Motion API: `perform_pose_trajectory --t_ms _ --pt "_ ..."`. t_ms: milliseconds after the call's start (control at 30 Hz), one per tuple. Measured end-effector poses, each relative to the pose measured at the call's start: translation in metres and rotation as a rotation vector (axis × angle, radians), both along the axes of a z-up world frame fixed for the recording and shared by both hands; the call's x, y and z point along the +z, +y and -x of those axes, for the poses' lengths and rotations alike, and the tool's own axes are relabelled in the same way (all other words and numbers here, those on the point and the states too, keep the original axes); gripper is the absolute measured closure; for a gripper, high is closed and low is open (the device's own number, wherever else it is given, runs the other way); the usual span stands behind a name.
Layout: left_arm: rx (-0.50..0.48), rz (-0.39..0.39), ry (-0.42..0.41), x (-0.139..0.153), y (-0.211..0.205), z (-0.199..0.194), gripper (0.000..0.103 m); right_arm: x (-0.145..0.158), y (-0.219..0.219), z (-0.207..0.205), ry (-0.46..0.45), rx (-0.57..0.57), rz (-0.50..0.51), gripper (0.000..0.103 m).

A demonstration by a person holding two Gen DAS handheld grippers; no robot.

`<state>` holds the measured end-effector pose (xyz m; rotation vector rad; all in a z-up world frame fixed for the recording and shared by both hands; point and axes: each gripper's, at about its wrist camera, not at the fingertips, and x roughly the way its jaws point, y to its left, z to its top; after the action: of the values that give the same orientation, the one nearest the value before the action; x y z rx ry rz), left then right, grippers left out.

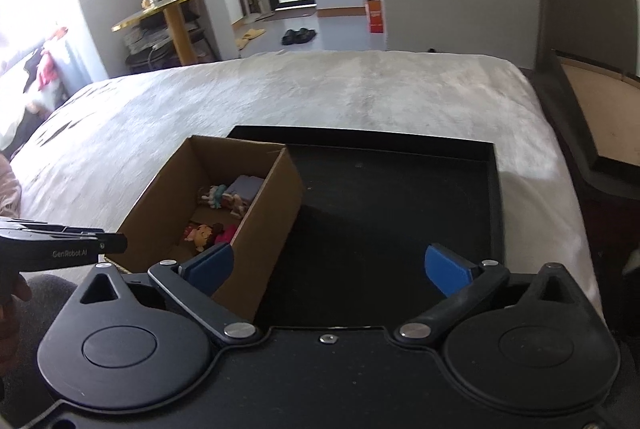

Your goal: Organize rigid objects

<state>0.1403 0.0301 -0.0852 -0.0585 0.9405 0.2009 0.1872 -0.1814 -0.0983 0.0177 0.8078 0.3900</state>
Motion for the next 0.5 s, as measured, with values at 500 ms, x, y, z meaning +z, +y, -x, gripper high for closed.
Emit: perform_pose_trajectory --t_ms 500 --pt "-0.065 0.006 -0.043 0.035 -0.018 0.012 0.032 0.018 -0.026 0.022 0.027 -0.081 -0.055 0.000"
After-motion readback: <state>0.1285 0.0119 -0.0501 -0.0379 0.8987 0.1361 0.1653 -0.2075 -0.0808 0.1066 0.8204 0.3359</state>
